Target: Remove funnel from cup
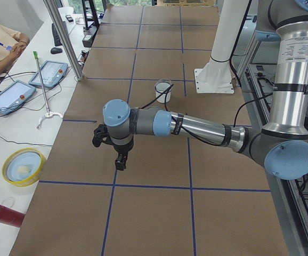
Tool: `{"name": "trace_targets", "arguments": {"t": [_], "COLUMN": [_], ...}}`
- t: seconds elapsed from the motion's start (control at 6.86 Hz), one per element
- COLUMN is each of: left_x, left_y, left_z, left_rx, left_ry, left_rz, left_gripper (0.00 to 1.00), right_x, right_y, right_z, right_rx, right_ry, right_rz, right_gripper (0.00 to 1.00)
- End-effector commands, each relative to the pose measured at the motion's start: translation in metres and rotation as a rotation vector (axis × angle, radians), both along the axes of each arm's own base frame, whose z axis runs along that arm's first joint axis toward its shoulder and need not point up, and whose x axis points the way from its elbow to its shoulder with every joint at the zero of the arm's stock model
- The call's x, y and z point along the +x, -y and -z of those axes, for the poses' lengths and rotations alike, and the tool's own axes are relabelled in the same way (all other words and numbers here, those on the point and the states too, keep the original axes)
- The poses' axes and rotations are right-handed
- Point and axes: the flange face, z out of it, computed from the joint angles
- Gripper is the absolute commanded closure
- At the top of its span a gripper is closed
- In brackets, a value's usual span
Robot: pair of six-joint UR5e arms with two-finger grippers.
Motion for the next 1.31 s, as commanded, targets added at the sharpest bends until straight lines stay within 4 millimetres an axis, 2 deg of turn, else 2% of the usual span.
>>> {"name": "trace_targets", "arguments": {"t": [0.0, 0.29, 0.58, 0.88, 1.02, 1.17], "left_x": [0.0, -0.001, -0.002, -0.005, -0.004, -0.003], "left_y": [0.005, 0.007, 0.007, -0.001, -0.003, -0.008], "left_z": [0.004, 0.001, -0.019, -0.023, 0.005, 0.051], "left_rx": [0.014, 0.037, -0.047, -0.006, 0.047, 0.017], "left_ry": [-0.001, 0.003, -0.002, -0.007, -0.013, -0.038], "left_rz": [-0.003, 0.002, 0.061, 0.076, 0.078, 0.186], "left_gripper": [0.0, 0.0, 0.0, 0.0, 0.0, 0.0], "right_x": [0.0, 0.0, 0.0, 0.0, 0.0, 0.0], "right_y": [0.0, 0.0, 0.0, 0.0, 0.0, 0.0], "right_z": [0.0, 0.0, -0.001, 0.0, 0.0, -0.001], "right_rx": [0.0, 0.0, -0.002, 0.0, 0.0, -0.002], "right_ry": [0.0, 0.0, 0.0, 0.0, 0.0, 0.0], "right_rz": [0.0, 0.0, 0.0, 0.0, 0.0, 0.0], "right_gripper": [0.0, 0.0, 0.0, 0.0, 0.0, 0.0]}}
